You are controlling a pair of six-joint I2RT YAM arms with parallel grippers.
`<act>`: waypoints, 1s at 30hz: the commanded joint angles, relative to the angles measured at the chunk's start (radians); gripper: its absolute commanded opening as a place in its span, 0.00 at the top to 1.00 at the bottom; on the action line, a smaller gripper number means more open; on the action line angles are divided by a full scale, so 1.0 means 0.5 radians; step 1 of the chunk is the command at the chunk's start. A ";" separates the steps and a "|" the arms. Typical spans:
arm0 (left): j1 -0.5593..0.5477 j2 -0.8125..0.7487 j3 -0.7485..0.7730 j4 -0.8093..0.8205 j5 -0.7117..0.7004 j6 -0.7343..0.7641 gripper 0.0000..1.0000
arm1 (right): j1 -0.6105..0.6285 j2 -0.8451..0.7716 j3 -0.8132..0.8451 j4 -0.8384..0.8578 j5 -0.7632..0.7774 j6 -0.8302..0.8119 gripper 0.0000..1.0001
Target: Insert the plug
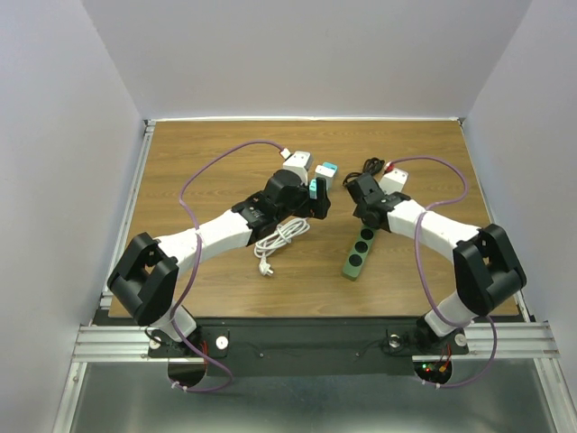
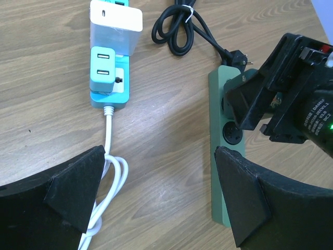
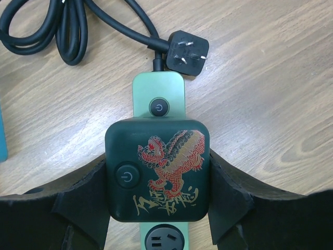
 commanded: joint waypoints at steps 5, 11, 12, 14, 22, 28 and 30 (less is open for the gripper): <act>0.010 -0.078 -0.024 0.094 -0.013 0.016 0.02 | 0.091 0.077 -0.184 -0.189 -0.211 0.112 1.00; 0.010 -0.075 -0.021 0.094 0.003 0.013 0.02 | 0.094 0.178 -0.215 -0.143 -0.304 0.069 1.00; 0.006 -0.075 -0.018 0.091 0.006 0.016 0.02 | 0.085 0.196 -0.203 -0.143 -0.322 0.060 1.00; 0.006 -0.075 -0.018 0.094 0.006 0.013 0.02 | 0.073 0.236 -0.200 -0.137 -0.346 0.053 1.00; 0.006 -0.081 -0.030 0.088 -0.016 0.022 0.02 | 0.002 0.193 -0.353 -0.085 -0.500 0.044 0.99; 0.006 -0.078 -0.024 0.091 -0.016 0.025 0.02 | 0.005 0.187 -0.500 -0.036 -0.613 0.099 1.00; 0.006 -0.081 -0.027 0.091 -0.022 0.028 0.02 | 0.002 0.181 -0.510 -0.036 -0.595 0.096 1.00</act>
